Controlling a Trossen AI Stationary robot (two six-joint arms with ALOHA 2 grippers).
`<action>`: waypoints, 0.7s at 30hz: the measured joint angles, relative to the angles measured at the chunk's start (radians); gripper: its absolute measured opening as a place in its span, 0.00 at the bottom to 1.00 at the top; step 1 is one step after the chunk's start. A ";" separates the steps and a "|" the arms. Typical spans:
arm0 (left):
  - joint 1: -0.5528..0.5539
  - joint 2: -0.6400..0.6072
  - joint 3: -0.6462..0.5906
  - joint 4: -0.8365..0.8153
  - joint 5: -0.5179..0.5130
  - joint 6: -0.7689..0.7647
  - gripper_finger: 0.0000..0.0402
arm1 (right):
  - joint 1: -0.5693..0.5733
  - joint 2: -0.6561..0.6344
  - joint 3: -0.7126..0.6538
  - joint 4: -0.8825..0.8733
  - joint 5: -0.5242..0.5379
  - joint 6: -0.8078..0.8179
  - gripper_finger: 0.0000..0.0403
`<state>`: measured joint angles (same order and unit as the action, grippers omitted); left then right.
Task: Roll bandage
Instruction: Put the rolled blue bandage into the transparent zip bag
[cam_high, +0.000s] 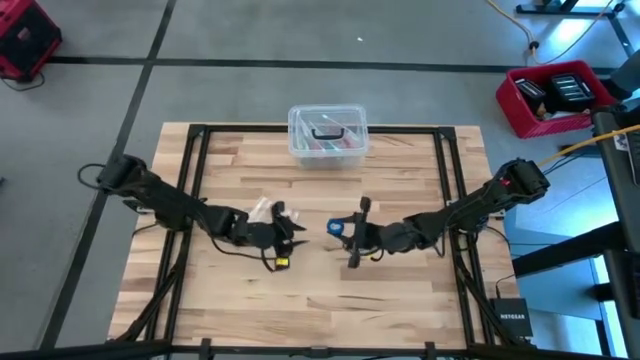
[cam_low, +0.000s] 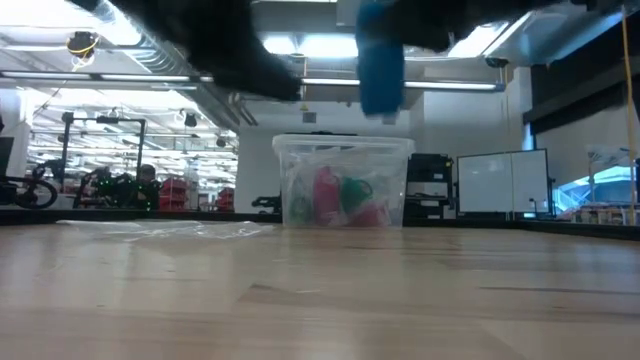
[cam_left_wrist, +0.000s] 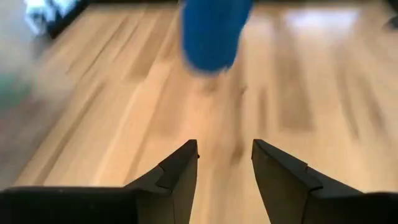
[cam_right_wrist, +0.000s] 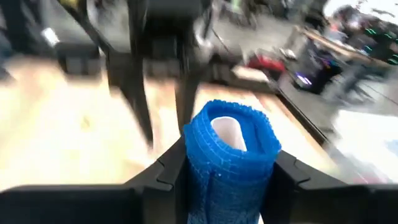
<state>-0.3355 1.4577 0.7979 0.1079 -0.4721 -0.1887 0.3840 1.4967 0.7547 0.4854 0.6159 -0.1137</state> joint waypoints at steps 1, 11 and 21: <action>0.006 -0.019 0.000 -0.067 -0.003 -0.030 0.36 | 0.000 -0.003 0.000 -0.045 0.029 -0.001 0.34; 0.031 0.095 0.035 -0.302 0.015 -0.243 0.35 | 0.002 0.019 -0.022 -0.332 0.081 0.274 0.34; -0.002 0.342 0.417 -0.877 0.005 -0.272 0.33 | 0.002 0.040 -0.074 -0.333 0.046 0.421 0.34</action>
<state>-0.3375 1.7996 1.2151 -0.7689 -0.4670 -0.4603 0.3859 1.5365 0.6804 0.1521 0.6618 0.3069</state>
